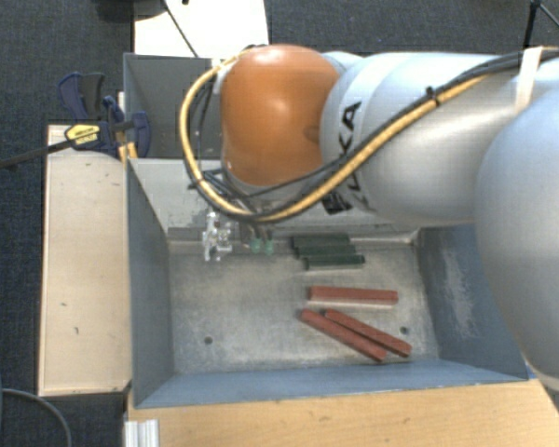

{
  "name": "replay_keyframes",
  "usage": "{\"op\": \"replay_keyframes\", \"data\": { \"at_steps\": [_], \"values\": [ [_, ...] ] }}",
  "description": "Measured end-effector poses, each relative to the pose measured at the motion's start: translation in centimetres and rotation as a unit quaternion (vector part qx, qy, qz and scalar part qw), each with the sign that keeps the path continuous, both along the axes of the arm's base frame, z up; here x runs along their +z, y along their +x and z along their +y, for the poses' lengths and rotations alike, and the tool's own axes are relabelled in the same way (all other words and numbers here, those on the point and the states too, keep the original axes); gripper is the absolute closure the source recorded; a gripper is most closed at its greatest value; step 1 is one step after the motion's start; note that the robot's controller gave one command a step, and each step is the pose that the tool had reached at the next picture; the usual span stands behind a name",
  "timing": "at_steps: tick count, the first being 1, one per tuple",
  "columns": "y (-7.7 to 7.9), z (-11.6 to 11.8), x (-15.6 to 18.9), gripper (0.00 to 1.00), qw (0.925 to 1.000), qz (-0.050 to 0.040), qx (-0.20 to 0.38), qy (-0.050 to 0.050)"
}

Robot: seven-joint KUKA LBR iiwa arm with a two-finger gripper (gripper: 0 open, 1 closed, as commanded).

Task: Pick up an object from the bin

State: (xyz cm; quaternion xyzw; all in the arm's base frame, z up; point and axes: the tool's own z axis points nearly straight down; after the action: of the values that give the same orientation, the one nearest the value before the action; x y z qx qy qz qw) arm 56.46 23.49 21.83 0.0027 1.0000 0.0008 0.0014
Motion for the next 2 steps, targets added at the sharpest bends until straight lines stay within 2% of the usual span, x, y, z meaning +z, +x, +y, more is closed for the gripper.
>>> {"op": "replay_keyframes", "data": {
  "at_steps": [1,2],
  "values": [
    [-0.7,0.8,-3.9,1.0,0.9999,-0.0033,-0.01,0.001],
    [-1.0,1.0,-7.3,1.0,1.0,0.0028,0.007,-0.001]
  ]
}}
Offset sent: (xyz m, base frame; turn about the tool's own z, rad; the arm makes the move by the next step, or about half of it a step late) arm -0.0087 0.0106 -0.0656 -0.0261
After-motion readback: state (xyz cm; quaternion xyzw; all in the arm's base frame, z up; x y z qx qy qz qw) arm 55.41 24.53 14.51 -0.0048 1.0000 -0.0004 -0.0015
